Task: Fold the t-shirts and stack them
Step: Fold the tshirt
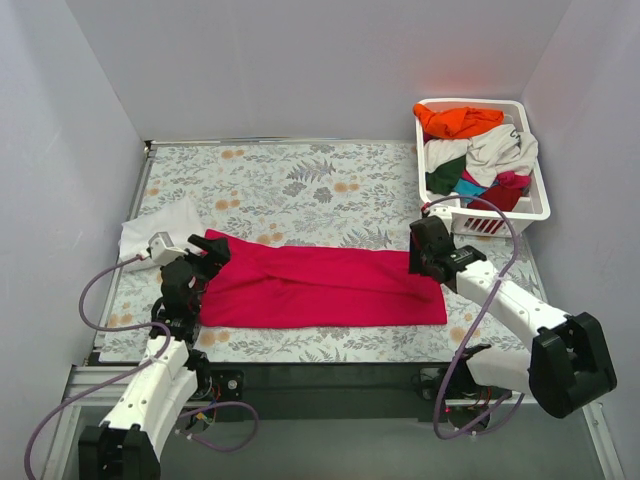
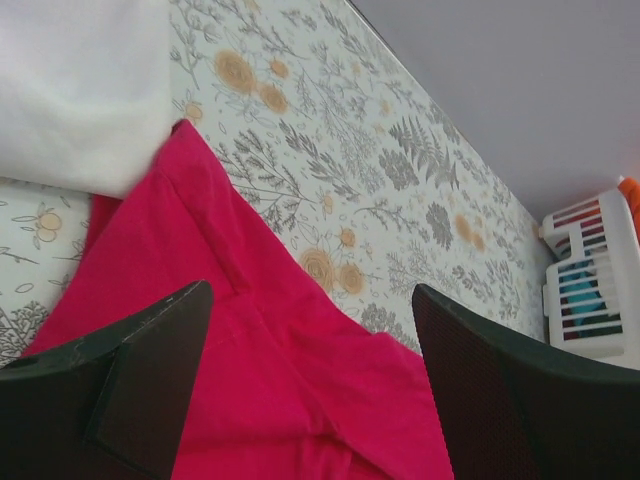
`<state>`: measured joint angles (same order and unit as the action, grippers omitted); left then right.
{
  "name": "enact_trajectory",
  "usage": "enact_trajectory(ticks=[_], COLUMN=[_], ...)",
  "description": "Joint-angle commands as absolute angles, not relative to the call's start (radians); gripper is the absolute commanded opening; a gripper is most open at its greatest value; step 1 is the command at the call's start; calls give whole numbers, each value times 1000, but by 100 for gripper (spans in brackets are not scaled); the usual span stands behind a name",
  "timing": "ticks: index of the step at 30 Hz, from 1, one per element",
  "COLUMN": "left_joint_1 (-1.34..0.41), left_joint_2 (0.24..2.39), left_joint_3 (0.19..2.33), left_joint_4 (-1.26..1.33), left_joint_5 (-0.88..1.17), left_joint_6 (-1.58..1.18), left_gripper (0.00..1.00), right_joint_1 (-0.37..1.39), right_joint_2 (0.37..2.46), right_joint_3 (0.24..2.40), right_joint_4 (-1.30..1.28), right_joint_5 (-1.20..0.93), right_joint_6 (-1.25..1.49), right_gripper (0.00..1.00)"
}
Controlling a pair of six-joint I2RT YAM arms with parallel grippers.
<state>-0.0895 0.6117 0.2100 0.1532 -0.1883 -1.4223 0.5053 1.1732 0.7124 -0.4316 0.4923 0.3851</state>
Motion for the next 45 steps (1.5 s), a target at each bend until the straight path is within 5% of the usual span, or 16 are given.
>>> enact_trajectory(ticks=[1, 9, 37, 41, 45], left_joint_1=[-104, -113, -115, -115, -115], left_joint_2=[669, 680, 655, 646, 640], left_joint_3=[253, 238, 229, 225, 227], left_joint_4=[273, 284, 256, 253, 249], left_joint_5=[-78, -95, -117, -121, -126], left_joint_6=[-1382, -1368, -1351, -1351, -1348], left_gripper=[75, 75, 75, 75, 74], right_joint_1=[436, 313, 247, 247, 245], right_joint_2=[1189, 1253, 1298, 1309, 1299], right_joint_3=[712, 649, 604, 601, 603], right_joint_4=[-301, -190, -170, -170, -173], right_joint_5=[390, 192, 120, 112, 152], right_joint_6=[341, 298, 270, 272, 273], right_gripper=[45, 42, 39, 30, 1])
